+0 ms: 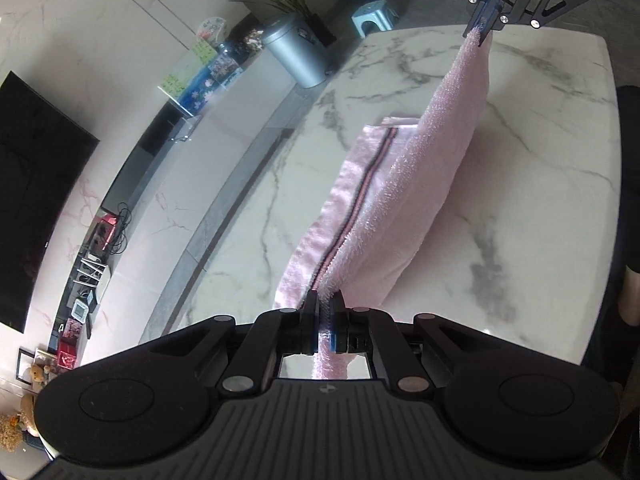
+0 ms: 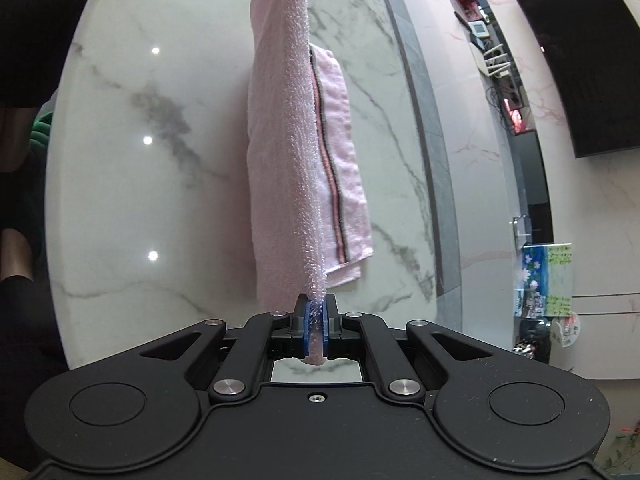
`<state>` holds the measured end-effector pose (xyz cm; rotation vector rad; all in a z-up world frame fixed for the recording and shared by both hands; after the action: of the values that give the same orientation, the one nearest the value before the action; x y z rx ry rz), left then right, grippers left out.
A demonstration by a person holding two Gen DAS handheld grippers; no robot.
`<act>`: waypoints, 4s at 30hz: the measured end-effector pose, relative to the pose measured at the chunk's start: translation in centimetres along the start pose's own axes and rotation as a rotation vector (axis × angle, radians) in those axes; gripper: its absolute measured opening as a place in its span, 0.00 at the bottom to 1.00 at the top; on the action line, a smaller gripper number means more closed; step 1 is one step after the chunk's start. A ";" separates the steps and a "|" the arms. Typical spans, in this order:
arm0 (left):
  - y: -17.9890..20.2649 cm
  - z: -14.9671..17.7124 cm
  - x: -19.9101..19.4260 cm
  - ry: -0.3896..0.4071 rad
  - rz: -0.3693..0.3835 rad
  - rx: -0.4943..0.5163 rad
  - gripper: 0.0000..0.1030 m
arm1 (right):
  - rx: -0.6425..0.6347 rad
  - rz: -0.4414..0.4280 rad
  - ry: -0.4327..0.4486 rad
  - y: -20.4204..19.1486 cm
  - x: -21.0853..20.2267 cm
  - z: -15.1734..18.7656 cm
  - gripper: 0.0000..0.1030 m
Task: Fold towel
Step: 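Lift the towel by its middle with both grippers, folding it in half, then lay the folded half over the other half with both grippers, then open both grippers and release the folded towel on the table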
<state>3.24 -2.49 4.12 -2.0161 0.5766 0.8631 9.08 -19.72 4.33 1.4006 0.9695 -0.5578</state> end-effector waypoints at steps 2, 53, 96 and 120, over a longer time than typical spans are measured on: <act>2.0 1.3 0.0 -0.007 0.048 0.014 0.04 | 0.011 -0.055 0.002 -2.3 0.0 0.5 0.03; 11.6 8.7 3.1 -0.136 0.248 0.002 0.04 | 0.173 -0.297 -0.024 -12.4 3.8 2.1 0.03; -9.8 -0.4 11.6 -0.144 0.175 0.087 0.05 | 0.199 -0.333 -0.040 13.2 8.8 -0.8 0.03; -11.4 3.0 21.5 -0.239 0.182 -0.179 0.33 | 0.407 -0.320 -0.107 13.4 19.7 0.3 0.42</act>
<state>23.86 4.46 -7.31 -2.0004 0.5695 1.2855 30.45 -13.99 -4.44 1.5600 1.0379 -1.1071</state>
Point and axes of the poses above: each gripper's, at about its wrist camera, not at the fingertips, and x roughly the way its jaws point, y to its right, z to its underside, the point moved 4 cm from there along x, roughly the way its jaws point, and after that the axes turned 1 degree about y, right-handed, at the moved point
